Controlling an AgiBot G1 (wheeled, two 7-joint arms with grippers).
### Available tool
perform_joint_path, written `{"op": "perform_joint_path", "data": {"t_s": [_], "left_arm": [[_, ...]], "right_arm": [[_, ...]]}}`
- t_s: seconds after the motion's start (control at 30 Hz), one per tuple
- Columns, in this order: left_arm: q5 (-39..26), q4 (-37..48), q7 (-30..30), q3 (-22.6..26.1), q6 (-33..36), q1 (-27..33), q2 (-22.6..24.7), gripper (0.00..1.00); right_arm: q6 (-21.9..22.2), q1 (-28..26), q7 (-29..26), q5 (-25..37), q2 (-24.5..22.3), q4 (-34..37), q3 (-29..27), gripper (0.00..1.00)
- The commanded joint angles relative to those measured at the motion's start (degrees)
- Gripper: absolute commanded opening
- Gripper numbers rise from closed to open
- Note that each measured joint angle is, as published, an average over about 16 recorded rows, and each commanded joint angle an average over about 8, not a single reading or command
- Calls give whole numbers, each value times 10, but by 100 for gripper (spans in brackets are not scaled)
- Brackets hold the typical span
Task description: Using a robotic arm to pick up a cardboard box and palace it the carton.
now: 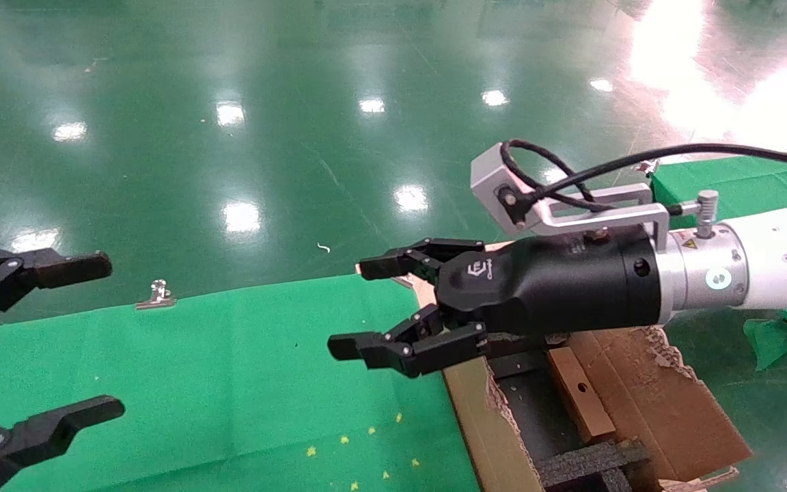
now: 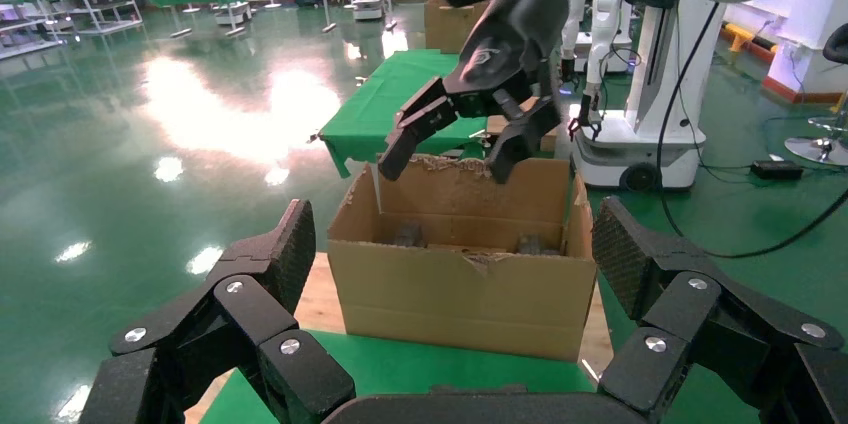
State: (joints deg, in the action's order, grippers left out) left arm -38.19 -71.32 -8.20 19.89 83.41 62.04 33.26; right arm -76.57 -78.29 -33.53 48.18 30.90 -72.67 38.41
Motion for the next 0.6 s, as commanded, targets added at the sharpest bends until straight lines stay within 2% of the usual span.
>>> {"op": "perform_joint_path", "data": {"t_s": [0.03,0.5,0.6], "left_arm": [[0,0,0,0,0,0,0,100],[0,0,0,0,0,0,0,100],[0,0,0,0,0,0,0,100]], "right_arm": [[-9,16,22,-6,4,-1,-21,100],[-70,129,176,-49,32,-7,-173,100],[-77,141,192,-53,35,-8,-189,100]]}}
